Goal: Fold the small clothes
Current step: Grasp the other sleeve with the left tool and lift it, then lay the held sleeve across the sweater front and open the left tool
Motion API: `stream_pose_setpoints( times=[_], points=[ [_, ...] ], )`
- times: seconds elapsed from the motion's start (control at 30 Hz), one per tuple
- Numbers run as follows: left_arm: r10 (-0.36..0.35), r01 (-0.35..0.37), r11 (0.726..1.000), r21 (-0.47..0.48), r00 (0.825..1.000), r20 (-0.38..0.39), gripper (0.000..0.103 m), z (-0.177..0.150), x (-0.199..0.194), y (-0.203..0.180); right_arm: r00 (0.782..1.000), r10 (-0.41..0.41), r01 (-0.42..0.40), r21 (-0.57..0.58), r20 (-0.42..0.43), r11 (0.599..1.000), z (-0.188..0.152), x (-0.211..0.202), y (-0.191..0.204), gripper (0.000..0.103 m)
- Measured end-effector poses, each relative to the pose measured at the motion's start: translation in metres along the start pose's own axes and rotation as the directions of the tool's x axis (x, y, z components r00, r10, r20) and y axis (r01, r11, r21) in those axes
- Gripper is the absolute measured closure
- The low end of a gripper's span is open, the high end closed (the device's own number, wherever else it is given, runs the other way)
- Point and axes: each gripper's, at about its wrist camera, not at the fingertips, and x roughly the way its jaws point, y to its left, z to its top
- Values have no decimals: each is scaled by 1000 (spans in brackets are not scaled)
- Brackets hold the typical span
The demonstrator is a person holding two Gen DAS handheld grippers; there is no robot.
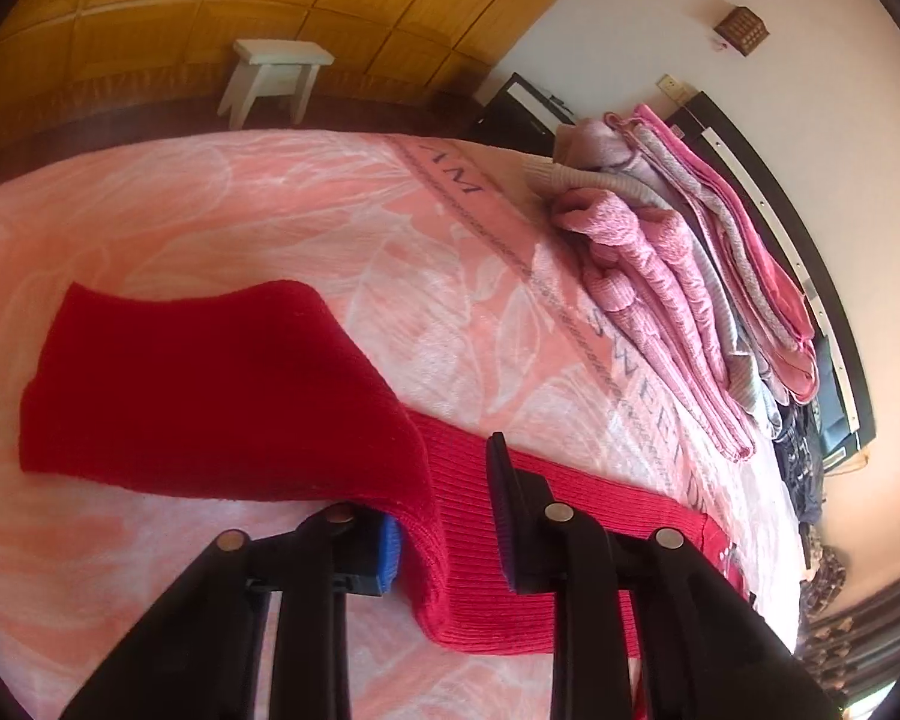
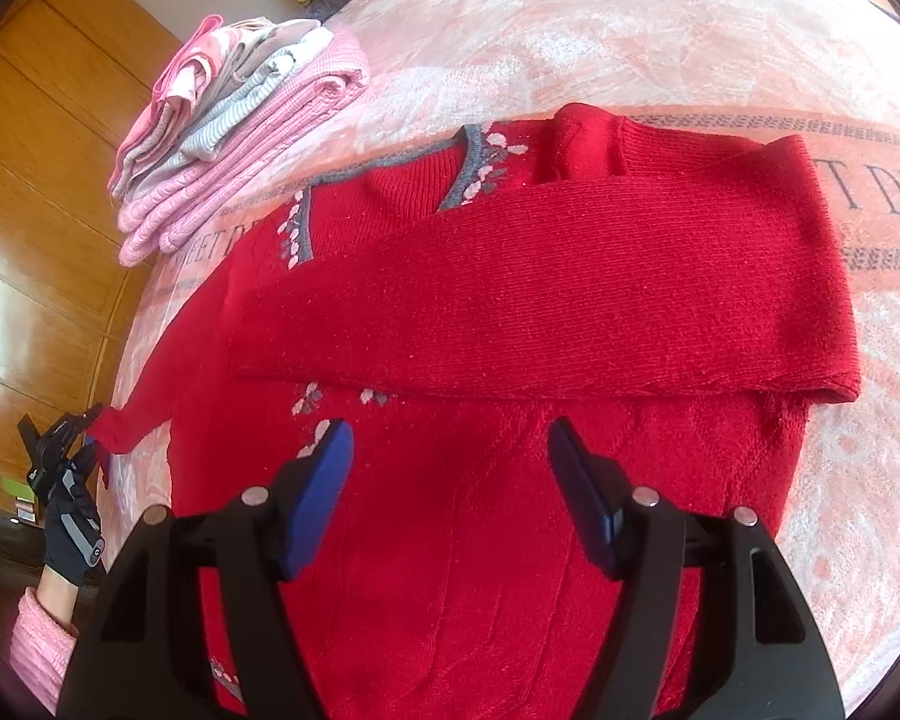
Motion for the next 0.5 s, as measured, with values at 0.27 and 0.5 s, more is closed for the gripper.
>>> stream_pose_setpoints(
  times=[0.27, 0.5],
  points=[
    [-123, 131, 975, 178, 991, -54, 80, -40, 12, -92, 1000, -12, 12, 35, 2, 999, -3, -3, -26, 36],
    [-232, 262, 921, 288, 963, -135, 80, -92, 28, -180, 1000, -11, 10, 60, 6, 998, -7, -6, -47, 36]
  ],
)
